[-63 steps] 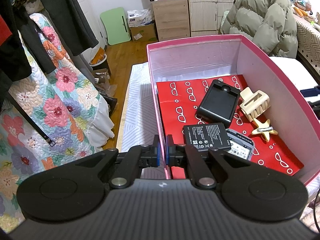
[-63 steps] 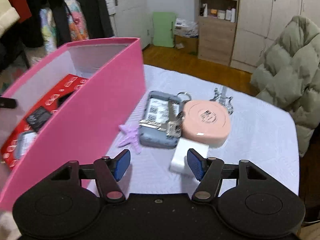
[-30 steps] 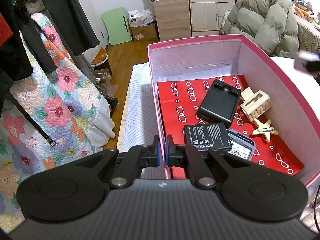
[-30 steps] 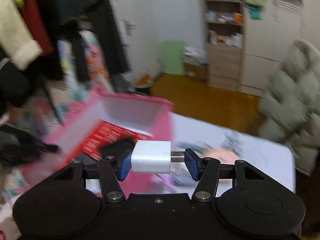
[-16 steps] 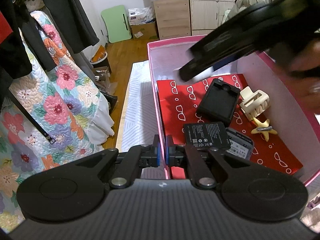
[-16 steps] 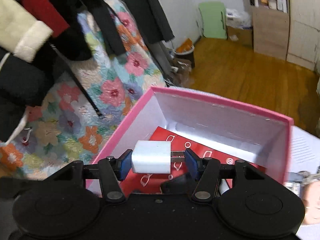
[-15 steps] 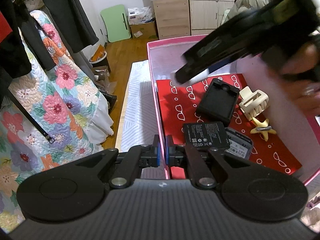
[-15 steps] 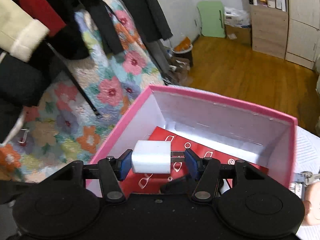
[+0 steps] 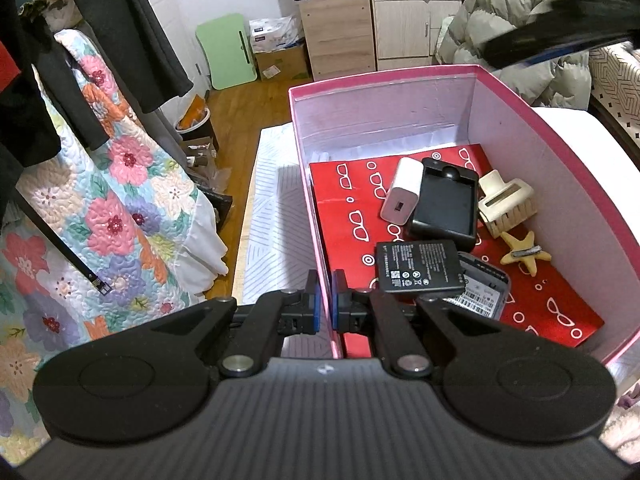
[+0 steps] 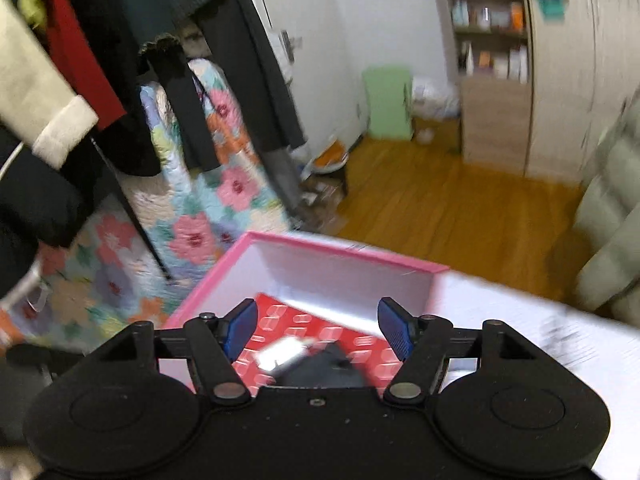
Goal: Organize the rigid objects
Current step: 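Carry the white charger into the pink box and release it, then grasp the silver keys with the right tool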
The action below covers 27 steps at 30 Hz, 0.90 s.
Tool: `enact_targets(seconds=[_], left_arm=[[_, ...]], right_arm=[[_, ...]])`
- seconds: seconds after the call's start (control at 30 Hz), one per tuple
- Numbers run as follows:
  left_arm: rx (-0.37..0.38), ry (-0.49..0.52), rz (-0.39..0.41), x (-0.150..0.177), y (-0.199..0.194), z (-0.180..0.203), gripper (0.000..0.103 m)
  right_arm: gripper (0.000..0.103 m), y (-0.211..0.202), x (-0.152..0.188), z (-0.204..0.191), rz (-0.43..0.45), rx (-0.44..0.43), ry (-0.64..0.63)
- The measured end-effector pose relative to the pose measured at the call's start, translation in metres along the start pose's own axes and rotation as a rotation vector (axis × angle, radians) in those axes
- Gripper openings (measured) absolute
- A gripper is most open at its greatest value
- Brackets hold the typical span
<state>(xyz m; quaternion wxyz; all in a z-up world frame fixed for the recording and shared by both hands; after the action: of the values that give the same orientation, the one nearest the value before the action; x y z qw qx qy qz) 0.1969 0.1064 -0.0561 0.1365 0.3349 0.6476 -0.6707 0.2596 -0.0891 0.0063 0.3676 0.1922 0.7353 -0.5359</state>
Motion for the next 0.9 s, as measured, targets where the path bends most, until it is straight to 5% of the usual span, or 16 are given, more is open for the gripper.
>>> enact_targets(seconds=[0.2,0.37,0.63,0.77,0.9], left_arm=[[-0.001,-0.011,-0.001,0.001,0.000,0.000,0.004],[-0.006,-0.010,-0.005,0.000,0.000,0.001,0.004],[-0.006,-0.009,-0.008,0.000,0.000,0.001,0.004],[-0.006,-0.009,-0.008,0.000,0.001,0.002,0.004],[-0.005,-0.006,-0.009,0.001,0.001,0.001,0.004]], right_arm=[[0.071,-0.033,0.019,0.071,0.015,0.066,0.059],[0.067,-0.019,0.058,0.107,-0.063,0.087,0.145],[0.061,0.014,0.097,0.094,-0.059,0.054,0.024],[0.061,0.033,0.103,0.091,-0.033,0.127,-0.078],[0.061,0.041,0.098,0.109,-0.014,0.196,0.018]])
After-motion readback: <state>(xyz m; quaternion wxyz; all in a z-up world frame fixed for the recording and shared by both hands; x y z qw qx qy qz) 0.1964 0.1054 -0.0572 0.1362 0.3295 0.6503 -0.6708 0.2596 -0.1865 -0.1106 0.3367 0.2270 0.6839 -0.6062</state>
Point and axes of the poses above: each gripper's, at about its wrist camera, not at the fingertips, and y roughly the way its jaws point, z to its right, x to its underside, the point moved 7 cm from there along y, roughly the way its jaws point, and after that the axes turned 6 degrees about x, right-handed, at the moved point
